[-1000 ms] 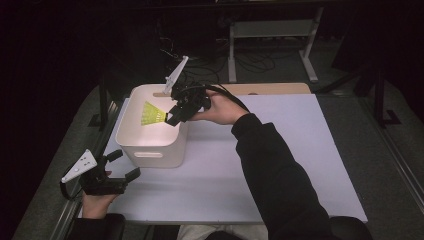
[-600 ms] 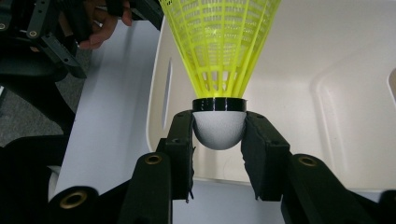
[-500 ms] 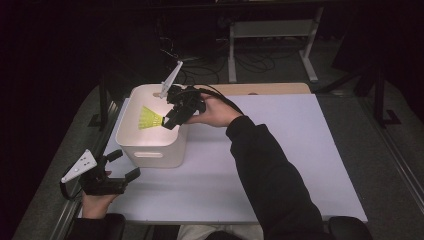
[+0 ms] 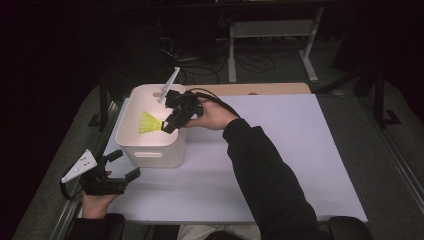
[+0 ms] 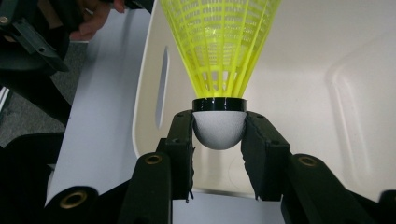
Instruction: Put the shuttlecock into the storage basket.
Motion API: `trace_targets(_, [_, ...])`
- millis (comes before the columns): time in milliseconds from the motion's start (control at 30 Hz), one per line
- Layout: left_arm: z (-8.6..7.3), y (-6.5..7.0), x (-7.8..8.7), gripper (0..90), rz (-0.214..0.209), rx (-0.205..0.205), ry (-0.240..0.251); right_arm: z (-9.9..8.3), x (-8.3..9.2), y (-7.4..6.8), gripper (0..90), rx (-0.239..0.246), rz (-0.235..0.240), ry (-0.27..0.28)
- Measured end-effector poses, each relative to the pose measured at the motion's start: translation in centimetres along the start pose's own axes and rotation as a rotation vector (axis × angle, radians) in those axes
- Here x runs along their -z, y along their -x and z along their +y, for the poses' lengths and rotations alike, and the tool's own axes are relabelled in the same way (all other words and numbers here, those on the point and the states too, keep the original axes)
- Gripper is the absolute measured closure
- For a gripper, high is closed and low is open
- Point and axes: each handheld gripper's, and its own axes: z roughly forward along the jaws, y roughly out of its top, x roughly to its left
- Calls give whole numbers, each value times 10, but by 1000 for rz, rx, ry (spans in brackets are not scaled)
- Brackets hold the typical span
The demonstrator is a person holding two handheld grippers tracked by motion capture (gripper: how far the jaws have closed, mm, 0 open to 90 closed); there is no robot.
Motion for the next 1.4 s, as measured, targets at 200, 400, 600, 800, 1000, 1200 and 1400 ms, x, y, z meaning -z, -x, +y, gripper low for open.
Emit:
trace_targets(200, [0,0,0,0,0,0,1,-2,-8,3,632,-13,8,-14])
trace_targets(400, [0,0,0,0,0,-1,0,-4,-15,6,632,-20,16,-28])
trace_targets(600, [0,0,0,0,0,1,2,-6,-22,7,632,-22,21,-46])
trace_targets(800, [0,0,0,0,-1,1,2,-7,-24,8,629,-27,23,-54])
trace_targets(1000, [0,0,0,0,-1,1,1,-7,-25,9,507,-29,10,-49])
trace_targets(1200, [0,0,0,0,-1,2,3,-7,-21,8,388,-39,-5,-41])
trace_targets(1400, [0,0,0,0,-2,1,3,-7,-13,8,236,-73,-18,-26])
